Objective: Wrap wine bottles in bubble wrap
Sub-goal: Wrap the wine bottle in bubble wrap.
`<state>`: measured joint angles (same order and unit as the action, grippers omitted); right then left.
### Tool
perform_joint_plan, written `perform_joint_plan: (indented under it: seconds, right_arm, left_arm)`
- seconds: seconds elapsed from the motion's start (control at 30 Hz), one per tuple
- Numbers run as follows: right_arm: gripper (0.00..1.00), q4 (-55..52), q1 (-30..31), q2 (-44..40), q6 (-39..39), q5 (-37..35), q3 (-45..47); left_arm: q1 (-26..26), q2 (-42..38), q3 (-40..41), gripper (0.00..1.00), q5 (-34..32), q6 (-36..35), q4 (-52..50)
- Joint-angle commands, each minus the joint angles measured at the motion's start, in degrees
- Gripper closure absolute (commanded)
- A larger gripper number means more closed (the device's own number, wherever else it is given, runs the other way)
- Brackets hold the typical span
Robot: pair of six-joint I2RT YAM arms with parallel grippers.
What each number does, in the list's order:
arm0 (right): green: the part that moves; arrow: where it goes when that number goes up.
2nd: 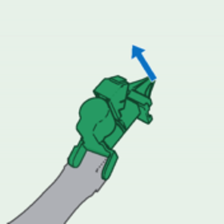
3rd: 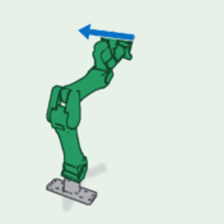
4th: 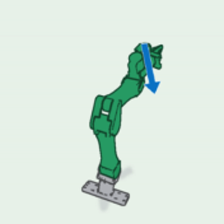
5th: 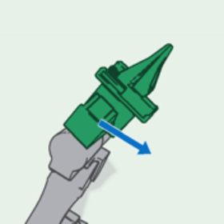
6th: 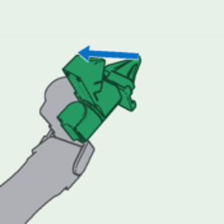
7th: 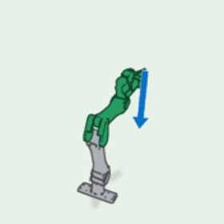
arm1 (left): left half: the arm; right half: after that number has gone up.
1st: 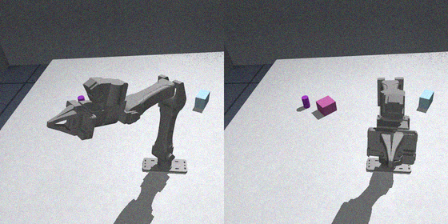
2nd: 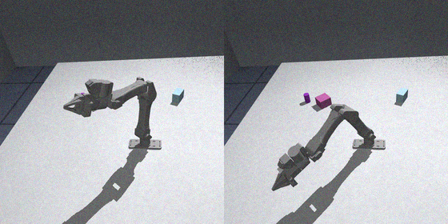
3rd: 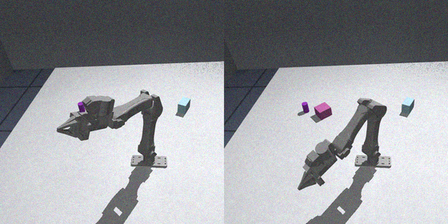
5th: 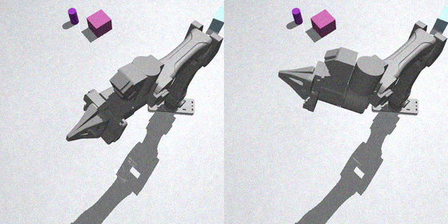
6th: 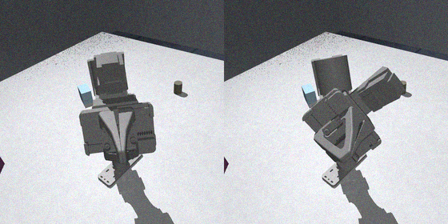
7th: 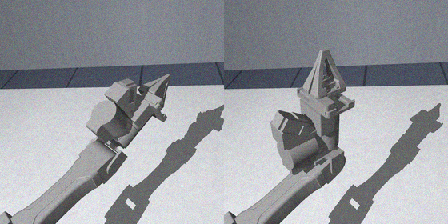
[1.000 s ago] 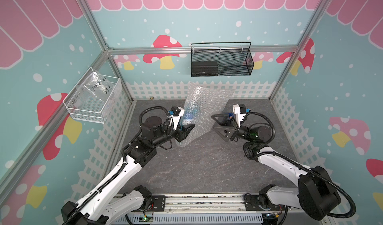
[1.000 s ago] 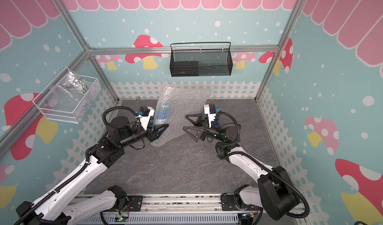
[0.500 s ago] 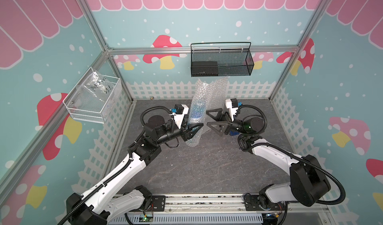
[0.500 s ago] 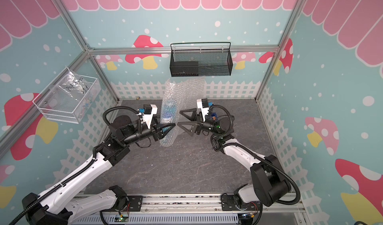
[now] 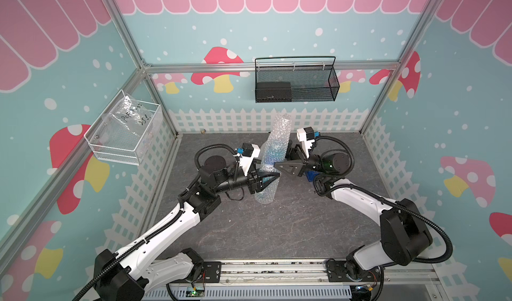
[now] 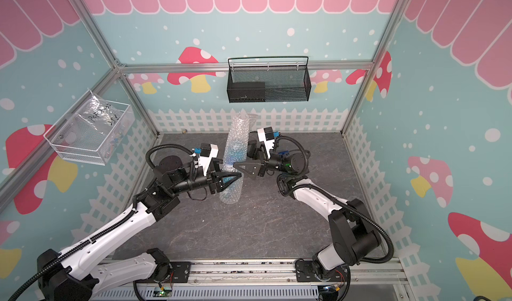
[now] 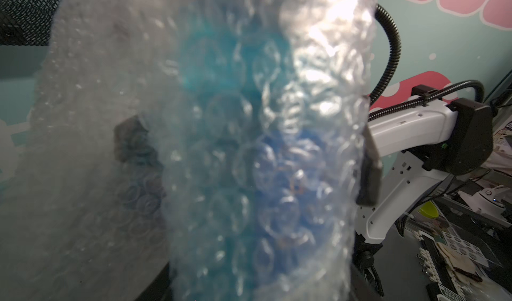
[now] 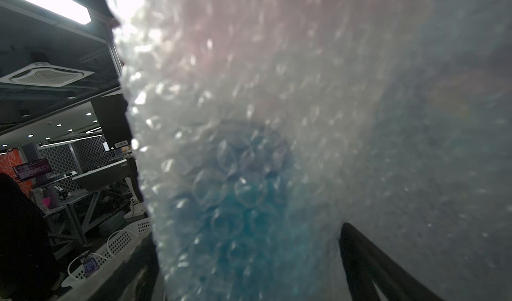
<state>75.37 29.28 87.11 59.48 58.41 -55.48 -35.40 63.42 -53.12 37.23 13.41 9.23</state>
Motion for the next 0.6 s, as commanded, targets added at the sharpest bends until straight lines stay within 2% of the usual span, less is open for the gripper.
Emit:
perform_joint_plan:
  seconds: [0.0,0.23,0.4,0.5,0.57]
  right_arm:
    - [0.01,8.34,0.43,1.94,4.45,3.09,-2.70]
    - [0.10,18.55,0.43,7.11,15.48,7.43,-8.84]
    - [0.17,17.27,1.08,8.45,15.37,9.98,-10.95]
    - [0.30,15.70,1.16,8.89,14.59,10.75,-11.31]
    - [0.43,14.82,1.18,8.97,14.23,10.97,-11.53]
  left_arm:
    - [-0.21,0.76,-1.81,0.91,4.27,1.92,9.23]
    - [-0.26,3.33,-3.38,0.91,8.03,1.27,7.52]
    - [-0.28,3.47,-3.52,0.90,7.59,-0.69,6.19]
    - [-0.22,3.71,-3.90,0.90,7.32,-1.28,6.18]
    - [-0.24,3.95,-4.18,0.90,7.31,-1.21,6.53]
